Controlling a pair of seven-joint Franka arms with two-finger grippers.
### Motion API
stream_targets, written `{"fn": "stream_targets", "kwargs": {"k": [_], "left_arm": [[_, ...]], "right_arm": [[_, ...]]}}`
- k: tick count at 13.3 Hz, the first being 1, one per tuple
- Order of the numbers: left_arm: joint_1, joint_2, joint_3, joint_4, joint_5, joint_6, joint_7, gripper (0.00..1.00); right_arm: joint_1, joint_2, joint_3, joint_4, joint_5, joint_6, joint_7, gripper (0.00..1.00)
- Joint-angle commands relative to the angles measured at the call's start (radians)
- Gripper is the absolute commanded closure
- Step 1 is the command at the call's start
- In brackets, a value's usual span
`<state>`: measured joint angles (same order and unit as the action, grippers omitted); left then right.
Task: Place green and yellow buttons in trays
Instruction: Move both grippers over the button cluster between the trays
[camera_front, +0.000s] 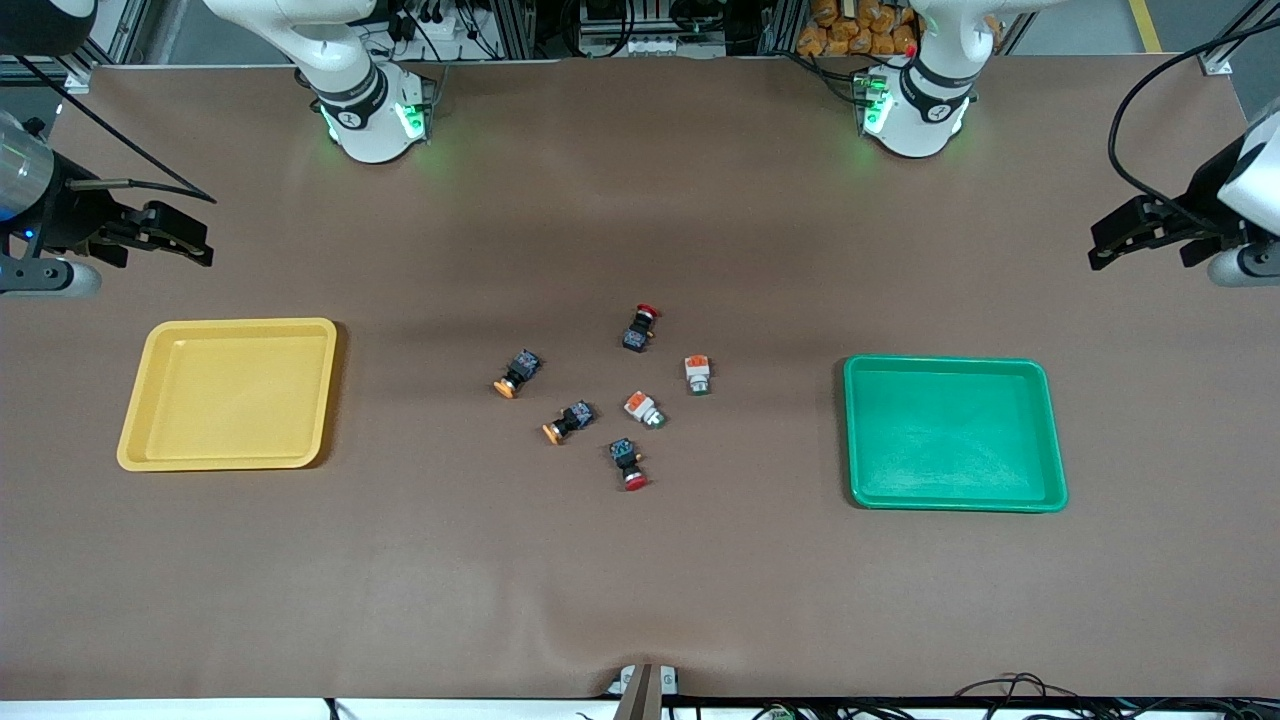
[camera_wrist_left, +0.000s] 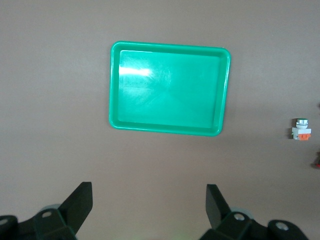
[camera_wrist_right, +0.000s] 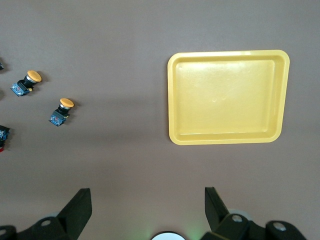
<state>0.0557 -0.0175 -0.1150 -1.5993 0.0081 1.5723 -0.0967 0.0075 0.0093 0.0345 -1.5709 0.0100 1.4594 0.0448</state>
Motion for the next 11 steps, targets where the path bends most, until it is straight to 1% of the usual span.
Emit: {"fn": "stream_targets", "kwargs": {"k": [1,4,6,8,9,11], "left_arm": [[-0.022,0.033,-0.029,0.032,-0.014,-0.017,-0.078,0.0],[-0.023,0.079,-0.08,0.033,-0.014,-0.005,-0.109,0.0],[-0.025,0.135,-0.126,0.033,-0.011,0.03,-0.156,0.0],[-0.039,0.185,-0.173,0.033,-0.004,0.089,-0.245,0.0],[-0.066,0.206,-0.186,0.033,0.0,0.121,-0.303,0.0],[-0.124,0.249,-0.186,0.035,0.001,0.161,-0.377,0.0]], "right_arm": [[-0.006,0.004,0.004,-0.006,-0.013,-0.016,-0.008,0.0],[-0.008,0.027,0.002,-0.004,-0.016,-0.024,-0.01,0.0],[-0.009,0.037,0.002,-0.003,-0.019,-0.024,-0.006,0.0],[-0.009,0.035,0.002,-0.003,-0.019,-0.025,-0.006,0.0],[-0.006,0.037,0.002,-0.003,-0.019,-0.025,-0.008,0.0],[0.003,0.038,0.002,0.0,-0.021,-0.021,-0.002,0.0]]}}
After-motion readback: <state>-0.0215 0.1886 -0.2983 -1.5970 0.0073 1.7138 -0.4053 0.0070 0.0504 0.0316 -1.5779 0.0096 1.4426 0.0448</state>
